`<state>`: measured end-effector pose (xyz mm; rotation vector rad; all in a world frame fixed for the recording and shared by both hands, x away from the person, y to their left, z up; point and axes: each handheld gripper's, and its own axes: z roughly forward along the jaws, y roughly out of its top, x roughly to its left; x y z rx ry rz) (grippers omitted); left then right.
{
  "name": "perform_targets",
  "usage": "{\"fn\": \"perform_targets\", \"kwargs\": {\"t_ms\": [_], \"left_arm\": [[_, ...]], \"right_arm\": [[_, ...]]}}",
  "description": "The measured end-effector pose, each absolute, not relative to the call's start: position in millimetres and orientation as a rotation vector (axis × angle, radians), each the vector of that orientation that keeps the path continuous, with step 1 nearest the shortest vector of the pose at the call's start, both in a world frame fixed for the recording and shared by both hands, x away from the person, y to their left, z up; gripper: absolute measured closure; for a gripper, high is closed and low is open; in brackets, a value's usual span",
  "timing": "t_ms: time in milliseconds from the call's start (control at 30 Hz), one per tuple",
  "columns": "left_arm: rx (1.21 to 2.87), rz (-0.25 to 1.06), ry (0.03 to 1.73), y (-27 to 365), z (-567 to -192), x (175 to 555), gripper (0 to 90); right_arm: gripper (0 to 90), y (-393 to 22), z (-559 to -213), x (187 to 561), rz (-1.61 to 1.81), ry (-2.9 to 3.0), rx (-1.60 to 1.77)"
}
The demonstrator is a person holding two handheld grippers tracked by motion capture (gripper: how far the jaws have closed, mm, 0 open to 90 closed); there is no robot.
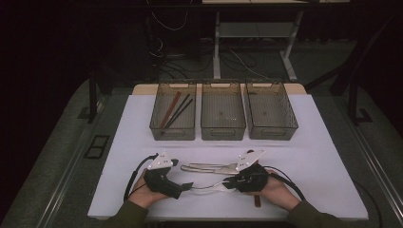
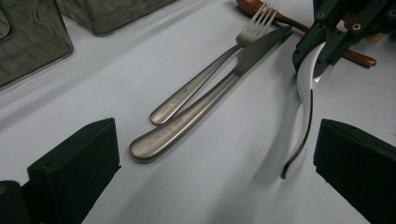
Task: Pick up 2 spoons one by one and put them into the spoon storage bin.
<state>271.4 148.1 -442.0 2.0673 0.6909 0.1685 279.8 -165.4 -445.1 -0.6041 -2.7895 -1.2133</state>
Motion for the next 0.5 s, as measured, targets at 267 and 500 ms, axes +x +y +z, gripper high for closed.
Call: {"fn": "perform_targets", "kwargs": {"t_ms": [267,500], "left_arm": [[2.073,0.167,0.685,148.5,-443.3,271.7,0.0],[2.079,0.169,0.682,148.3,-443.5,271.5,0.0]], "right_arm": [[81.7,-174.0,-439.9,285.0,-1.263,-2.802,-0.637],[81.7,-182.3,-434.1,290.6,-1.312,-2.799,-0.664]]}}
